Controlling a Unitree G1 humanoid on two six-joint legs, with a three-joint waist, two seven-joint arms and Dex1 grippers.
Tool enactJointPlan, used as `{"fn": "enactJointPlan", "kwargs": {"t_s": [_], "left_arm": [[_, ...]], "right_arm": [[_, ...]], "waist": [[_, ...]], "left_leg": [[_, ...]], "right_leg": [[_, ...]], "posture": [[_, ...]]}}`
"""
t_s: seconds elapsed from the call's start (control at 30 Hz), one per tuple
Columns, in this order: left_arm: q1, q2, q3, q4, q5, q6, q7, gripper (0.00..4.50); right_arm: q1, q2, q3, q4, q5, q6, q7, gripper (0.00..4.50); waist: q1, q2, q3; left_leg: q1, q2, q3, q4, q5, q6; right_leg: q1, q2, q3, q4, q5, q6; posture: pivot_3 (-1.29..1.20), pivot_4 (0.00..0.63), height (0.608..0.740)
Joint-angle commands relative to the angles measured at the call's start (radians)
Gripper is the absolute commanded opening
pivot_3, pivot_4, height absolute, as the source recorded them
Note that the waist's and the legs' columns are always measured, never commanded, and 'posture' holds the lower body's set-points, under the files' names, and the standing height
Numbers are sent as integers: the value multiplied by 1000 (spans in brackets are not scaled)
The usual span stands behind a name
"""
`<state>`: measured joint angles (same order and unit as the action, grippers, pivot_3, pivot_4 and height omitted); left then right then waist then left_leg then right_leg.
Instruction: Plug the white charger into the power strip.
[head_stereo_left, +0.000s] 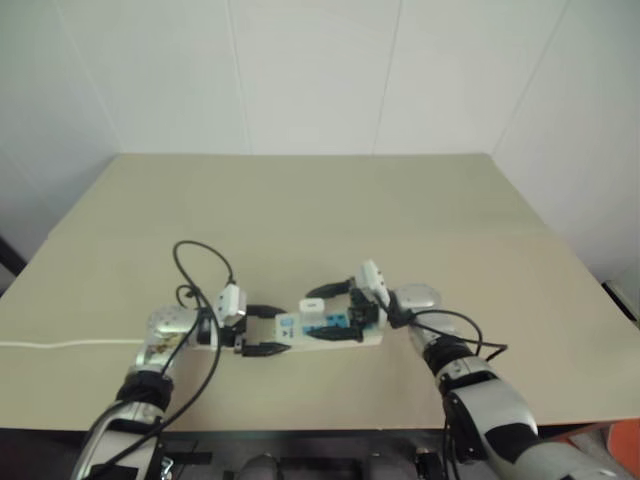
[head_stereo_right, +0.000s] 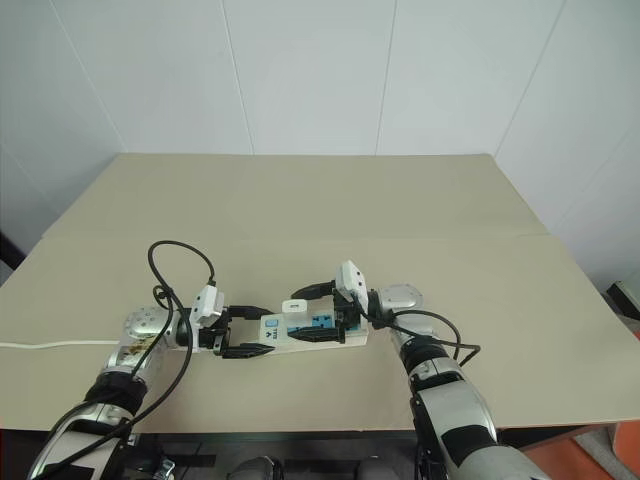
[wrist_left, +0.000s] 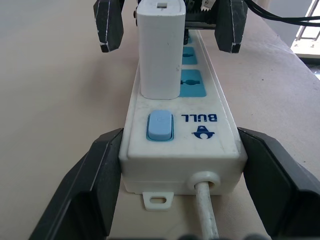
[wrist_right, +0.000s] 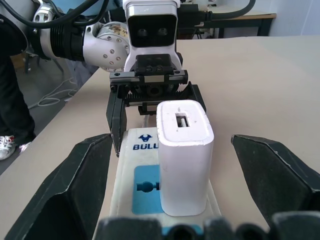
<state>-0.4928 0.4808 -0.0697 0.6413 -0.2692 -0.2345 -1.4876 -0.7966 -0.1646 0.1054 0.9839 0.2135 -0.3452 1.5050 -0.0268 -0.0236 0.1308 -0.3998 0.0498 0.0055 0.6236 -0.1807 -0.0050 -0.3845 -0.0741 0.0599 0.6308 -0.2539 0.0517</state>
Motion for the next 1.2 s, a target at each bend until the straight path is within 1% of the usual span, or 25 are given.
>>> {"fn": "enactJointPlan", "kwargs": {"t_s": [0.03,0.1,0.13,0.2,0.33,0.4,0.53,0.6,0.7,0.77,0.93,1.1,1.2], "left_arm": [[-11,-5,-6,-27,-21,80,-14,3572],[-17,-14,13,-49,-59,105,-32,4253],[-17,-18,21,-59,-72,111,-40,4458],[-17,-28,40,-84,-104,133,-47,4458],[-1,4,48,-159,-145,184,-104,4458],[28,14,79,-218,-180,210,-83,4458],[103,126,125,-357,-253,316,-123,4458],[132,187,137,-386,-270,329,-127,4458],[149,248,173,-357,-262,310,-127,4458],[147,267,194,-314,-242,281,-123,4458],[121,294,210,-189,-195,194,-120,4458],[108,297,210,-165,-194,176,-127,4458],[107,295,209,-161,-193,169,-126,4458]], "right_arm": [[56,-21,17,37,-46,-3,-10,4491],[57,-28,15,27,-46,-6,-16,4500],[59,-30,14,24,-46,-10,-16,4500],[60,-33,13,23,-42,-9,-11,4500],[62,-38,5,19,-32,-18,-5,4500],[66,-43,-6,-2,-18,-14,-3,4500],[80,-88,-44,-80,25,-18,24,4500],[80,-128,-66,-131,55,0,57,4500],[57,-214,-102,-194,97,18,91,4500],[34,-277,-116,-224,114,36,106,4500],[-33,-470,-75,-224,50,-8,109,4500],[-64,-581,-66,-227,9,12,101,4500],[-62,-621,-75,-227,-1,3,95,4500]], "waist": [[2,0,0],[3,0,0],[4,0,0],[6,0,0],[5,0,0],[6,0,0],[4,0,1],[6,1,3],[8,2,8],[9,4,10],[9,4,14],[9,4,15],[9,3,15]], "left_leg": [[0,0,0,0,0,0],[0,0,0,0,0,0],[0,0,0,0,0,0],[0,0,0,0,0,0],[0,0,0,0,0,0],[-1,0,0,0,0,0],[-2,0,0,0,0,0],[-2,1,0,0,0,0],[-4,0,0,0,0,0],[-6,0,0,0,0,0],[-7,0,1,-4,0,0],[-7,0,2,-10,0,0],[-8,0,2,-11,0,0]], "right_leg": [[0,0,0,0,0,0],[0,0,0,0,0,0],[0,0,0,0,0,0],[0,0,0,0,0,0],[0,0,0,0,0,0],[-1,0,0,0,0,0],[-2,0,0,0,0,0],[-3,0,0,0,0,0],[-4,-1,0,-1,0,0],[-5,-1,0,-2,0,-1],[-8,-1,0,-4,-1,-1],[-10,-1,0,-4,-2,-3],[-11,-1,0,-5,-2,-3]], "posture": [[0,150,740],[0,150,740],[0,150,740],[0,150,740],[0,150,740],[0,150,740],[0,150,740],[0,150,740],[0,150,740],[0,150,740],[0,150,740],[0,150,740],[0,150,740]]}}
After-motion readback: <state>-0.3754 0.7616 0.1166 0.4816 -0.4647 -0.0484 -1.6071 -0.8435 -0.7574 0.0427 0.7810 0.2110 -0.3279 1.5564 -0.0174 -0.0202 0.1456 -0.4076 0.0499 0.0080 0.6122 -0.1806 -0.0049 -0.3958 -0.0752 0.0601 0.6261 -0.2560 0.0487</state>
